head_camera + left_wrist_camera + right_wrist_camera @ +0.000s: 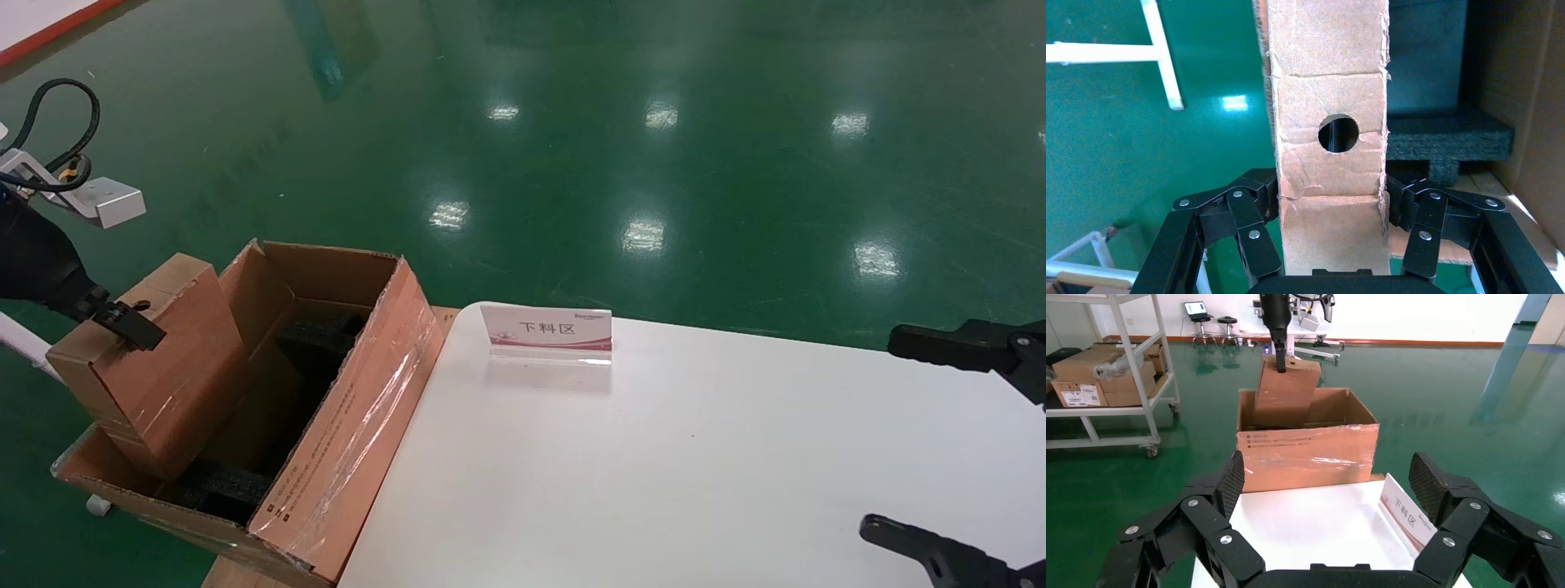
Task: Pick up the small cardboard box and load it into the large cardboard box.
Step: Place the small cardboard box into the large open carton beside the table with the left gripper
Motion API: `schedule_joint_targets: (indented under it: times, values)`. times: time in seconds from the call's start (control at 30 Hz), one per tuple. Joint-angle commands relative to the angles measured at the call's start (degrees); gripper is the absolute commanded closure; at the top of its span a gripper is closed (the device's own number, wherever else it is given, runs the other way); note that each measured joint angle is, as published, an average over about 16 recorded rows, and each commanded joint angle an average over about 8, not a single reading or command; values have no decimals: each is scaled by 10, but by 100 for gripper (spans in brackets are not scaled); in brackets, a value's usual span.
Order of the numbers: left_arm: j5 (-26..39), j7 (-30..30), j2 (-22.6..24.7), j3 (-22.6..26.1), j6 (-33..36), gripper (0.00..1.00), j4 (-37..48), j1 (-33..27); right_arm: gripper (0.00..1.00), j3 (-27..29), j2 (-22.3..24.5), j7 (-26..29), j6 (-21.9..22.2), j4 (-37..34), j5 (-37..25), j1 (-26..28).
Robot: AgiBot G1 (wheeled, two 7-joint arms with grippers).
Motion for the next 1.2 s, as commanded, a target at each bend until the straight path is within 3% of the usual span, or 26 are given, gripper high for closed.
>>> schedule_joint_targets:
  times: [0.03, 1.2]
  values:
    - [1, -2, 1, 1, -6, 100, 2, 3, 0, 0, 0, 0, 0, 0, 0, 0]
    - [-21, -9, 52, -15, -96, 100, 74, 75, 0, -1, 0, -1, 1, 0, 1, 0]
